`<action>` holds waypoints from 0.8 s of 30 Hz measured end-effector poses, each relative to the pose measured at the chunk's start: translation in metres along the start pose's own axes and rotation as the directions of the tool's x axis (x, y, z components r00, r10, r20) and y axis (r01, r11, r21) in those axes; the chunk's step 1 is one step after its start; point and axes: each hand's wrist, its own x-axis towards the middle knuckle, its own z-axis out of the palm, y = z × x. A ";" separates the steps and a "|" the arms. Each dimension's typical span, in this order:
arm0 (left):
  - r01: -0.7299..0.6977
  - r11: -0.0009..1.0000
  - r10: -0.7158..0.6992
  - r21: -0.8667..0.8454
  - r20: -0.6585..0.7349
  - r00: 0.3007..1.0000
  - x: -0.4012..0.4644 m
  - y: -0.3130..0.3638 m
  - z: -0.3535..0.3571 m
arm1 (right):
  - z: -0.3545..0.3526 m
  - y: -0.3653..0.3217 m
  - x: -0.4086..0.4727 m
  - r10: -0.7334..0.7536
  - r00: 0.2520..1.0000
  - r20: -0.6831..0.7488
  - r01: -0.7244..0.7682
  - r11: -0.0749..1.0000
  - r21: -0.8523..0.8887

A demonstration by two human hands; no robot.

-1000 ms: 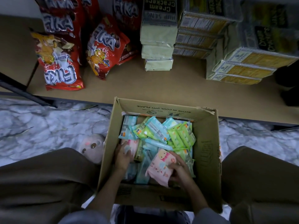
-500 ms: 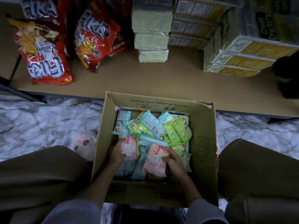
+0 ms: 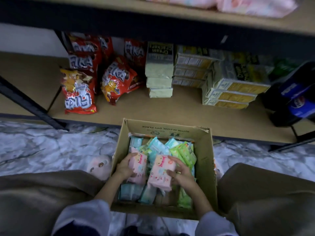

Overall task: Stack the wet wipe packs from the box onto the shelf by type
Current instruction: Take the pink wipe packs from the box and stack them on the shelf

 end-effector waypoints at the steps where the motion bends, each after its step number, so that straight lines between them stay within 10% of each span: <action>1: -0.037 0.999 0.037 0.013 0.008 0.999 -0.007 0.014 -0.005 | -0.004 -0.013 -0.006 -0.025 1.000 -0.005 0.025 1.000 0.012; 24: -0.823 0.568 0.816 -0.033 -0.106 0.568 -0.229 0.322 -0.121 | -0.069 -0.298 -0.179 -0.764 0.607 -0.217 0.770 0.634 -0.079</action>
